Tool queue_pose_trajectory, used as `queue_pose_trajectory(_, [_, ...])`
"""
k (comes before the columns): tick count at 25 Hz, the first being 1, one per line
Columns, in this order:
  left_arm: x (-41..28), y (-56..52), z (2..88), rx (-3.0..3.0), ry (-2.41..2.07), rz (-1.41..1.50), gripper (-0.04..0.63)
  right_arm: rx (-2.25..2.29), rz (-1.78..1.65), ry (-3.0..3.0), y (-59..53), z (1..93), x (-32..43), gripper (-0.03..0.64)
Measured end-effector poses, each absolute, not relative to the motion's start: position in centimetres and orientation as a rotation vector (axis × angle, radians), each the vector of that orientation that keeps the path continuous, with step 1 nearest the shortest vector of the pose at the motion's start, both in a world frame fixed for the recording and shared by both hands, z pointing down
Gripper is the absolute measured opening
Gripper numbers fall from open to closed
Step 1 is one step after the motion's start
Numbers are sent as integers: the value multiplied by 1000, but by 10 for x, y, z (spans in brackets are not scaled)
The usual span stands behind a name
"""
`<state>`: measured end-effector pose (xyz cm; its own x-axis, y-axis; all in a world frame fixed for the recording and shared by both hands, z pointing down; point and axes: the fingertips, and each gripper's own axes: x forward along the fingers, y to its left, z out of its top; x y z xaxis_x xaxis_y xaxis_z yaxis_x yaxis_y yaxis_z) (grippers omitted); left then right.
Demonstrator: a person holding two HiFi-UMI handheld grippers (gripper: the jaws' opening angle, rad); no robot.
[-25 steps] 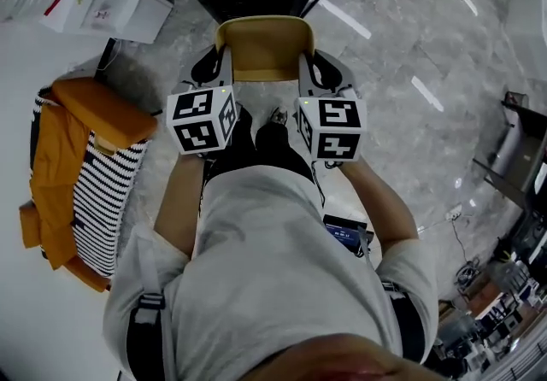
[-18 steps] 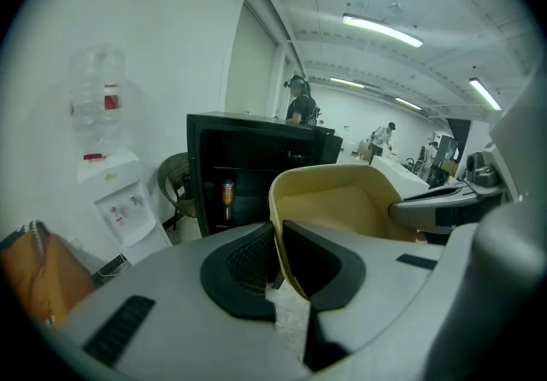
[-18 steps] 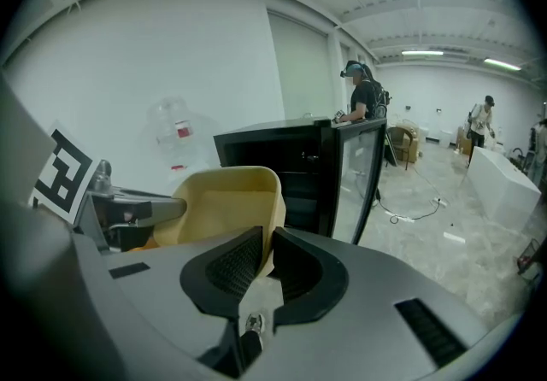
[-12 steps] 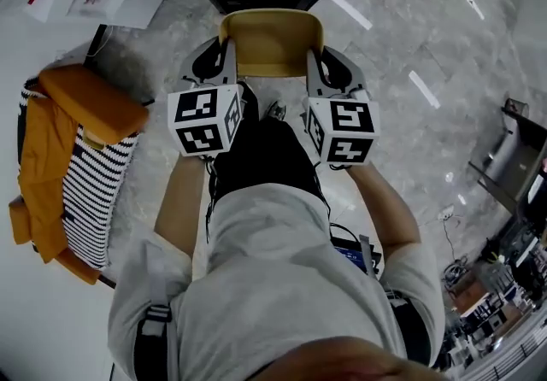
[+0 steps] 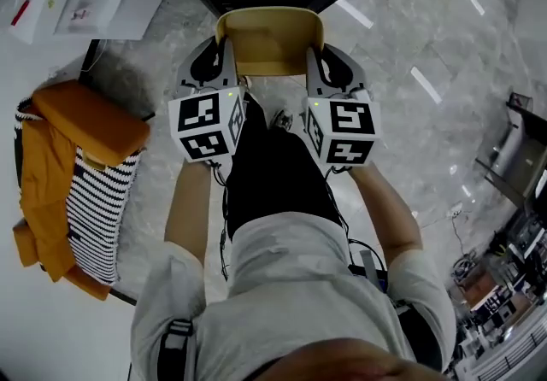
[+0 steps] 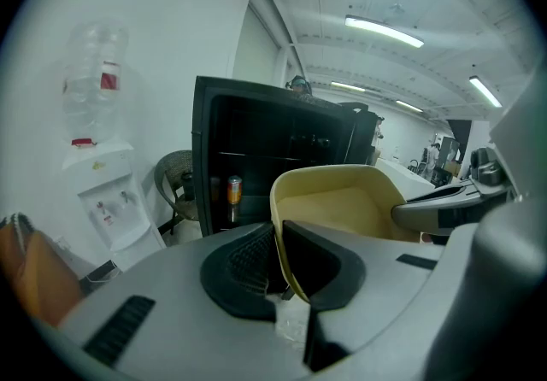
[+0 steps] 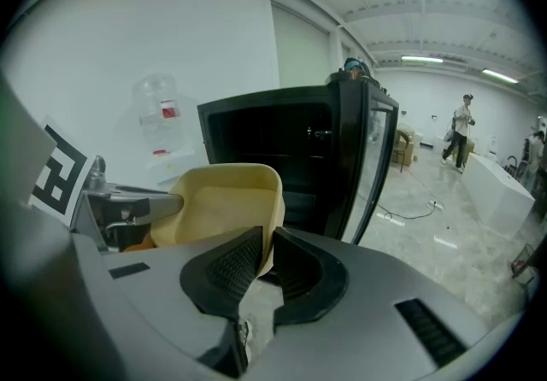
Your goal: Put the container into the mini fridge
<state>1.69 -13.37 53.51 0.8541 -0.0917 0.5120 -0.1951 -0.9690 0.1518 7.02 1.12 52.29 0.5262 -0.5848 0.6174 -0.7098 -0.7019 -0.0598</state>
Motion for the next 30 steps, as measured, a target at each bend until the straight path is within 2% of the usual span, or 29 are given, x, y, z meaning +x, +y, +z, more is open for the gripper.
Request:
queue_pose_trajectory(11, [43,-165,578,2822,-317,718,38,2562,826,-1096,-20,562,99,58])
queue_pose_trajectory(30, [95,-192,654,2891,-323,723,37,2616,856,-1099,-50,646,157,57])
